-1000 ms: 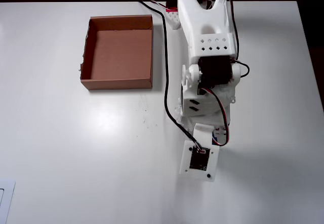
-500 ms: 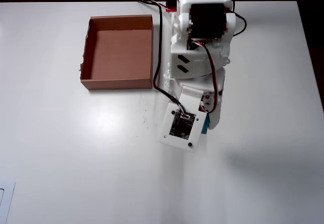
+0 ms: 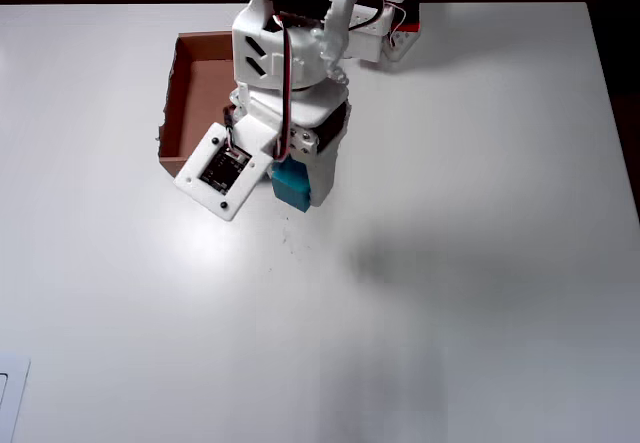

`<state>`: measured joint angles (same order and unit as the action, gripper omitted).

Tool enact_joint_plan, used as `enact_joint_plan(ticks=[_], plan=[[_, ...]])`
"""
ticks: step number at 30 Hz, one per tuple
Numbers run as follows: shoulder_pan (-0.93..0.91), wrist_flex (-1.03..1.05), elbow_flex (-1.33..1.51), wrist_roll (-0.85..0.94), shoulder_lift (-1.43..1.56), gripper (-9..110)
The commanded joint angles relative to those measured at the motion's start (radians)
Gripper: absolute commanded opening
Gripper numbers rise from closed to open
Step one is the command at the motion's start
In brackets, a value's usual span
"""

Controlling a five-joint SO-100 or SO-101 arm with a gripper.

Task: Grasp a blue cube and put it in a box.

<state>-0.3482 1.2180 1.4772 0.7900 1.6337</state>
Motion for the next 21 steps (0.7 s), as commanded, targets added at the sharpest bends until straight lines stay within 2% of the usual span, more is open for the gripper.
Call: enact_joint_plan(ticks=[1, 21], plan=[[-0.077, 0.025, 0.015, -0.005, 0.080, 12], [-0.577, 0.014, 0.390, 0.011, 0.390, 12]])
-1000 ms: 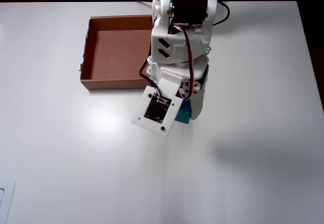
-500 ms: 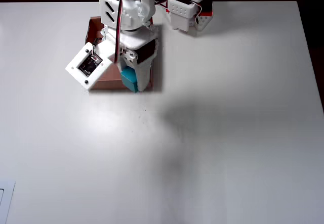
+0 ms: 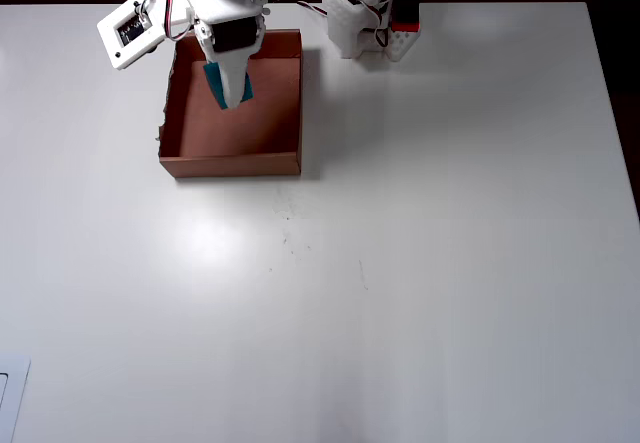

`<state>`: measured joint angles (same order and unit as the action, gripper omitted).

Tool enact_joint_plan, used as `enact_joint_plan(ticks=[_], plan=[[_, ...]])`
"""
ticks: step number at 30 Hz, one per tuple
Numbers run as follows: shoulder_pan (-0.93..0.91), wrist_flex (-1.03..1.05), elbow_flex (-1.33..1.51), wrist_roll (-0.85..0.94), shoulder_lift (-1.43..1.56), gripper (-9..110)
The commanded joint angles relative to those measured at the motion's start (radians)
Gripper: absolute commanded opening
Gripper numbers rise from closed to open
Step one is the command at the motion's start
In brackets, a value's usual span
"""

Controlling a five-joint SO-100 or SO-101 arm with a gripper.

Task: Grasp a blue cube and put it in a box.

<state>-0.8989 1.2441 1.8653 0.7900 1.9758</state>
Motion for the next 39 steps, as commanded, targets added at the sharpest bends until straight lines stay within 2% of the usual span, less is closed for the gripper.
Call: enact_joint_plan(ticks=[1, 6, 22, 34, 39], plan=[[-0.037, -0.012, 0.008, 0.012, 0.051, 12], [-0.054, -0.048, 0.061, 0.017, 0.061, 12], [-0.083, -0.469, 0.460, 0.124, 0.052, 12], [-0.078, -0.692, 0.635, 0.183, 0.023, 11], [-0.077, -0.704, 0.643, 0.189, 0.017, 12]])
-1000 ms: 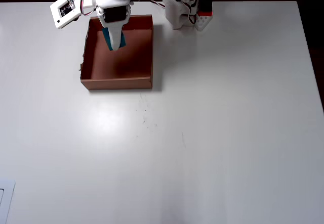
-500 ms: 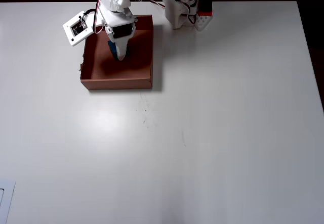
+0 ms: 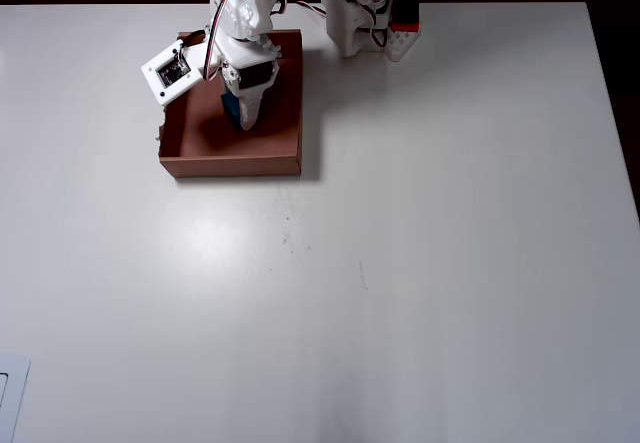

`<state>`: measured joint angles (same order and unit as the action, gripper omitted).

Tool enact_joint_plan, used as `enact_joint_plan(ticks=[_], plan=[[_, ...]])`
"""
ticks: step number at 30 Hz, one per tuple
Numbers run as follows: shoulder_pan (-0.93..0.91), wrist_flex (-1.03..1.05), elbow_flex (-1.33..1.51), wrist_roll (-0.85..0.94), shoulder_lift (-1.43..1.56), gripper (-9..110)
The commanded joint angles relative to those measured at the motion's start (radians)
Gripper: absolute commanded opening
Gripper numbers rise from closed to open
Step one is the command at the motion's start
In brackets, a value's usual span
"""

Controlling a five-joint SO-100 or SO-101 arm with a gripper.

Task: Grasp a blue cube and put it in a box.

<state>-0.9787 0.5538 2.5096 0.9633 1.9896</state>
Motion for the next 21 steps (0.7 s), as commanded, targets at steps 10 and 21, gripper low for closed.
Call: enact_joint_plan(ticks=[10, 21], plan=[[0.006, -0.009, -0.003, 0.025, 0.005, 12], [0.012, 0.055, -0.040, 0.017, 0.011, 25]])
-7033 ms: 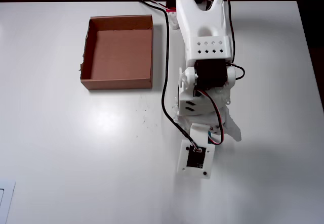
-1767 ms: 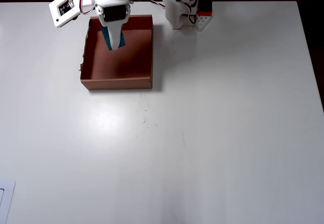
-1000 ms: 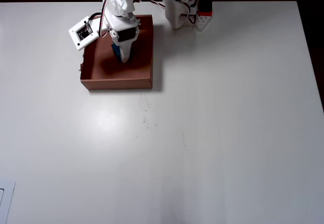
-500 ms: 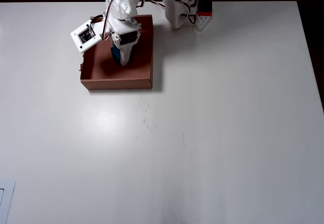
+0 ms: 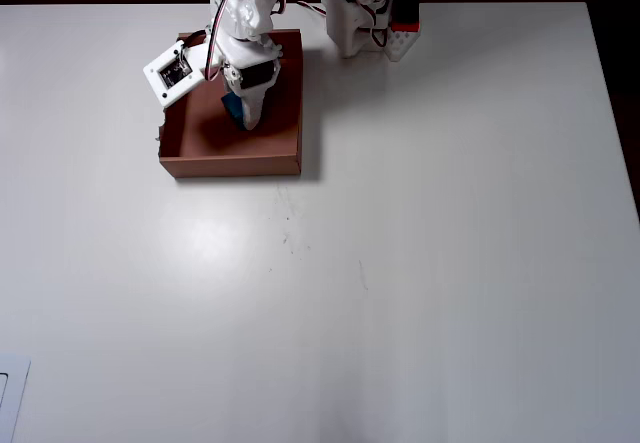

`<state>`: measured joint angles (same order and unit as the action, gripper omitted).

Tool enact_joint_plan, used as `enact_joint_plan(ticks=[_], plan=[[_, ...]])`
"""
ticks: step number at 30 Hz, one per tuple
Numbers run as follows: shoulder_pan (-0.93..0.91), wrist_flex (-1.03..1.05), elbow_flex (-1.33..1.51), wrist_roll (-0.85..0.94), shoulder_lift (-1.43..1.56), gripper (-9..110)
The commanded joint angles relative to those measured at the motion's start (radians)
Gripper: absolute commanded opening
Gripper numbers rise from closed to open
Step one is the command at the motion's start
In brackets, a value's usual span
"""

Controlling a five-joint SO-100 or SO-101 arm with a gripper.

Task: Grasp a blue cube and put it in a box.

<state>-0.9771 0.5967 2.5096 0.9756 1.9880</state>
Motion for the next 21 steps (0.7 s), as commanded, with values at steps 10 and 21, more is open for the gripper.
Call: enact_joint_plan(ticks=[10, 21], plan=[[0.017, 0.023, -0.041, 0.005, 0.020, 45], [0.037, 0.048, -0.051, 0.002, 0.055, 43]])
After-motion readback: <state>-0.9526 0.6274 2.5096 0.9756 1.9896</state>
